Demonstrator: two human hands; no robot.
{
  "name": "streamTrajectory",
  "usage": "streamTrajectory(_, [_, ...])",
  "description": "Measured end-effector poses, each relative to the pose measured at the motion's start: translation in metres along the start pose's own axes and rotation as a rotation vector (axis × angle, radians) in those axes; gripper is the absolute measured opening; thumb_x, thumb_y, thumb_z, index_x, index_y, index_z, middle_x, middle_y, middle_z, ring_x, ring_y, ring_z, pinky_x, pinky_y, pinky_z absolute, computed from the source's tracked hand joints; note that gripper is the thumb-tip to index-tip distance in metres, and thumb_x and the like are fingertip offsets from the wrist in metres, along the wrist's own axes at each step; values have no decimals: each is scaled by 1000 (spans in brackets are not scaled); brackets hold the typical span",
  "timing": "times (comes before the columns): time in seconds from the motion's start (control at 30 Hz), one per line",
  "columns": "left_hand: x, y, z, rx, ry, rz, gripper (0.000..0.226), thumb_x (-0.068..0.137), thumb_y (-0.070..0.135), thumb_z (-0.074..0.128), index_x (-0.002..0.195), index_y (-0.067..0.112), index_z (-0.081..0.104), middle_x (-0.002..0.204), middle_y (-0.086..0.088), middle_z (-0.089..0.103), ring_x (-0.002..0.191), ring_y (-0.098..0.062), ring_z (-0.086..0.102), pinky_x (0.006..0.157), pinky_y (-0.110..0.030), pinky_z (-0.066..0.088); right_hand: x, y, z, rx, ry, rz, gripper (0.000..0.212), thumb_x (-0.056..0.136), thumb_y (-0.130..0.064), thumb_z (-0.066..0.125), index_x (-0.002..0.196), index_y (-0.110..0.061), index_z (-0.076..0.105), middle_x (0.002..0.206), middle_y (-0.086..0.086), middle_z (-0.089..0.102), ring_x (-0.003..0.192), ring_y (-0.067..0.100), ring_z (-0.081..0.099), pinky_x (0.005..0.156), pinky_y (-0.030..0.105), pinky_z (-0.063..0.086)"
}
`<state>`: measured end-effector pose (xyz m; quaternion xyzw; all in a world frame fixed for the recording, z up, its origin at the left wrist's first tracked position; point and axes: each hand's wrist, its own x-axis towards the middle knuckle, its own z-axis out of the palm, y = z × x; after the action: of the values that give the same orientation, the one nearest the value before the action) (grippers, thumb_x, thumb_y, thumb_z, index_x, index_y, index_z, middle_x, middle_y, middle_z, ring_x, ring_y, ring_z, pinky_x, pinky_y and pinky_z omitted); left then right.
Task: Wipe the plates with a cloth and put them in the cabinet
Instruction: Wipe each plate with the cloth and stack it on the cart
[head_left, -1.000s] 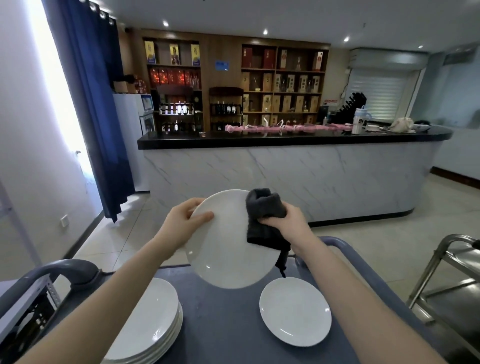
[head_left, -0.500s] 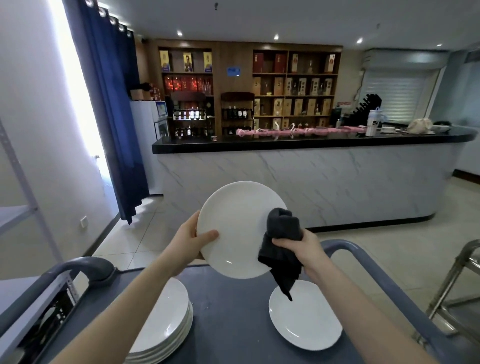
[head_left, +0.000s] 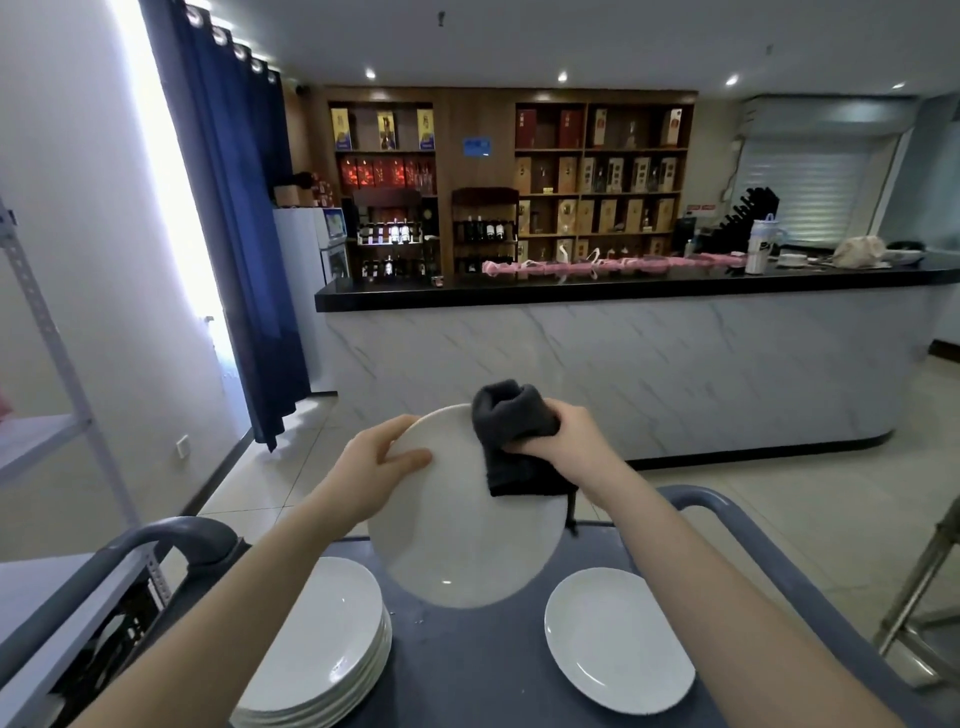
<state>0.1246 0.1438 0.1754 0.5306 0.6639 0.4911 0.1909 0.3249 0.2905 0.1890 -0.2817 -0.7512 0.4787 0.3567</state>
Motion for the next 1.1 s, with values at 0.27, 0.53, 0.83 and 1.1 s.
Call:
streamTrajectory(0.27, [-8,-17,12,-459,341,-148,25,99,13,61,98,36,68,102,-5,72,94,-29,67,72,-40,58,-42,67,53,613,250,395,35,76,-1,79,108,-3,66,96,15,74,90,31,71,74,36,57])
streamTrajectory(0.53, [-12,-28,6,-343,234,-154,33,99,17,61,92,48,69,94,5,74,92,-26,68,69,-45,60,-35,62,41,481,223,385,32,70,3,82,98,-3,67,87,12,75,78,24,71,65,30,57])
streamTrajectory(0.83, [6,4,-7,11,-3,-14,17,94,26,69,100,42,71,94,11,74,88,-9,70,72,-23,58,11,-3,11,-68,-123,-41,33,72,-4,80,93,-27,70,82,-9,74,71,0,67,61,13,51])
streamTrajectory(1.1, [-6,-4,-10,-340,257,-40,29,95,13,66,112,37,62,94,14,75,81,-4,72,59,-18,56,12,23,31,661,311,247,25,75,-5,80,96,-10,69,82,7,76,81,27,73,61,32,57])
